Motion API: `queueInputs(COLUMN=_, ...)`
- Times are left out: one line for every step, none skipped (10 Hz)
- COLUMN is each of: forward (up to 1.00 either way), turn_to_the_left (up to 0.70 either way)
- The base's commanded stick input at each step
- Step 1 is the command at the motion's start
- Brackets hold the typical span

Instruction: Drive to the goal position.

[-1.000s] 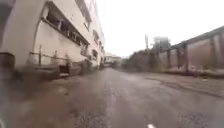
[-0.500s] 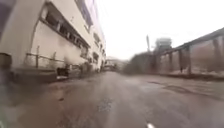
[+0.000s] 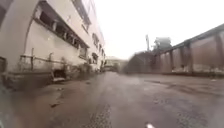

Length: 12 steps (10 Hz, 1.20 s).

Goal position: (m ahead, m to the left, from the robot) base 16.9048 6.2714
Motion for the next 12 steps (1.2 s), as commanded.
queueInputs(forward=0.50, turn_to_the_left=-0.36)
queueInputs(forward=0.50, turn_to_the_left=-0.20)
queueInputs(forward=0.50, turn_to_the_left=-0.05)
queueInputs(forward=0.50, turn_to_the_left=0.08)
queueInputs(forward=0.50, turn_to_the_left=0.08)
queueInputs(forward=0.50, turn_to_the_left=0.08)
queueInputs(forward=0.50, turn_to_the_left=0.08)
queueInputs(forward=0.50, turn_to_the_left=0.08)
queueInputs(forward=0.50, turn_to_the_left=0.08)
queueInputs(forward=0.50, turn_to_the_left=0.08)
queueInputs(forward=0.50, turn_to_the_left=0.08)
queueInputs(forward=0.50, turn_to_the_left=0.08)
